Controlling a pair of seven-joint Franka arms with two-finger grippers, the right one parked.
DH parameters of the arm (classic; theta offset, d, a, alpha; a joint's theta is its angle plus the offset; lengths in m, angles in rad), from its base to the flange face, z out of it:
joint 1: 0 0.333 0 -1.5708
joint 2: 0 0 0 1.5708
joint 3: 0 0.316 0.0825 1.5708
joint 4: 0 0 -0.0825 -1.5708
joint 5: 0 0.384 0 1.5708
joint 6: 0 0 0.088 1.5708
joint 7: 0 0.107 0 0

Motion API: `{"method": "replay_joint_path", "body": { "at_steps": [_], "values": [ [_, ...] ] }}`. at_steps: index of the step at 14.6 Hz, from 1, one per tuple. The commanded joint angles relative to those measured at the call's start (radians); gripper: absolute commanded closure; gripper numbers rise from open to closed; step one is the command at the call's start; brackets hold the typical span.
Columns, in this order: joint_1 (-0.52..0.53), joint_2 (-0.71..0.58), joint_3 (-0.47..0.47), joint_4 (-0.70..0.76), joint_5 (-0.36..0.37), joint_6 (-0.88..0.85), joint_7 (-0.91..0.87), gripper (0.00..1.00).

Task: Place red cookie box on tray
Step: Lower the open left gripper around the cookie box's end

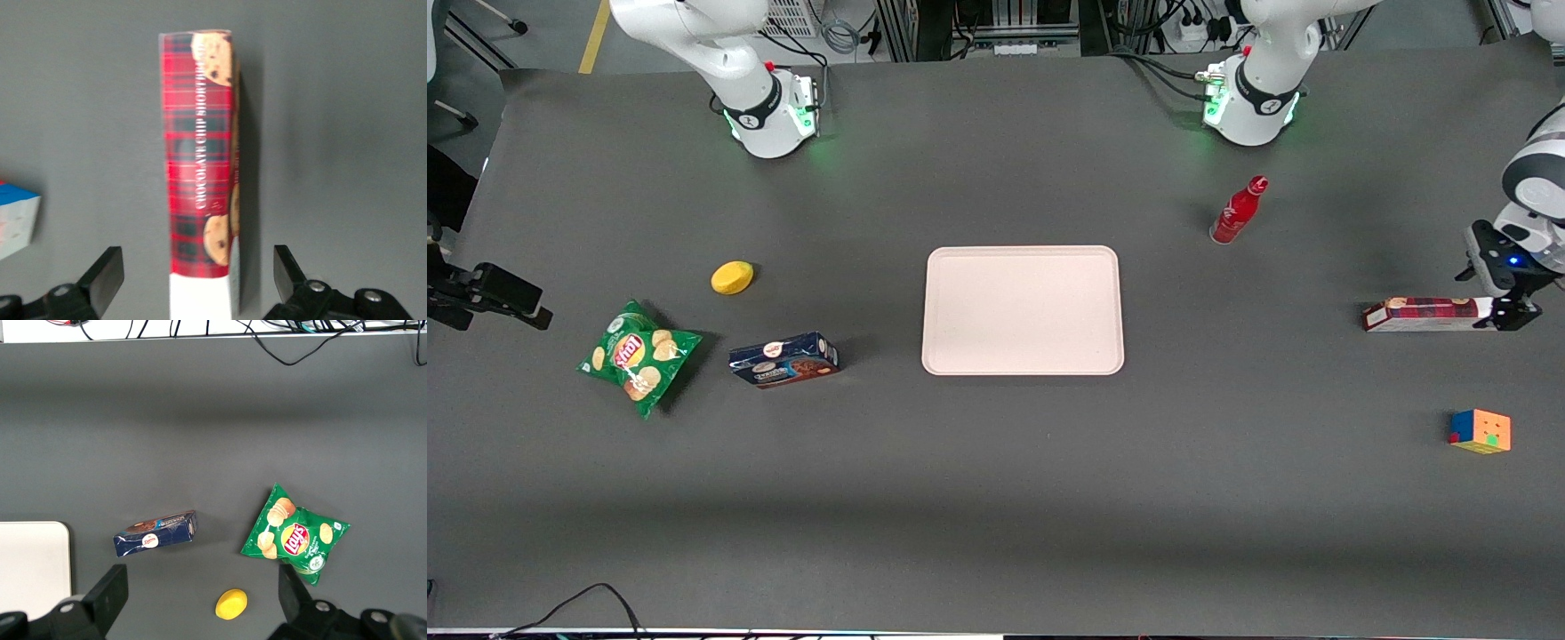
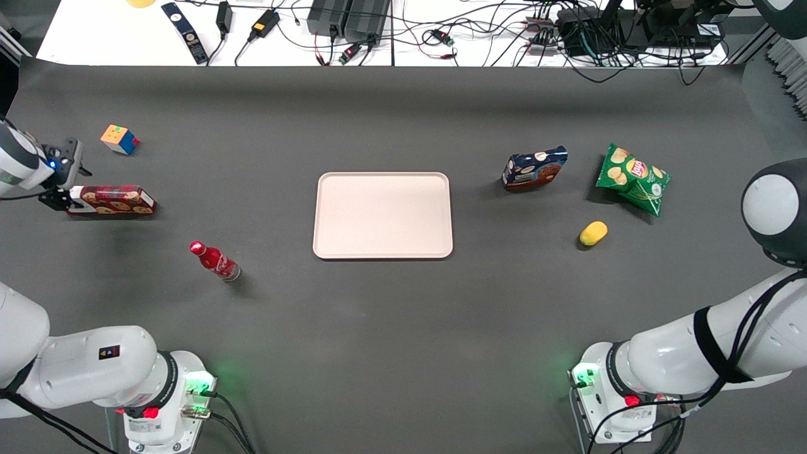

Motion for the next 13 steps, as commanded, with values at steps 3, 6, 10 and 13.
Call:
{"method": "replay_joint_path", "body": {
  "at_steps": [3, 6, 10, 13],
  "values": [
    [0.007, 0.041, -0.006, 0.071, -0.023, -0.071, 0.004, 0.0],
    [0.01, 0.079, -0.005, 0.068, -0.026, -0.057, 0.006, 0.0],
    [0.01, 0.093, -0.005, 0.062, -0.027, -0.045, 0.01, 0.0],
    [0.022, 0.121, -0.005, 0.062, -0.027, -0.041, 0.012, 0.0]
  ]
}}
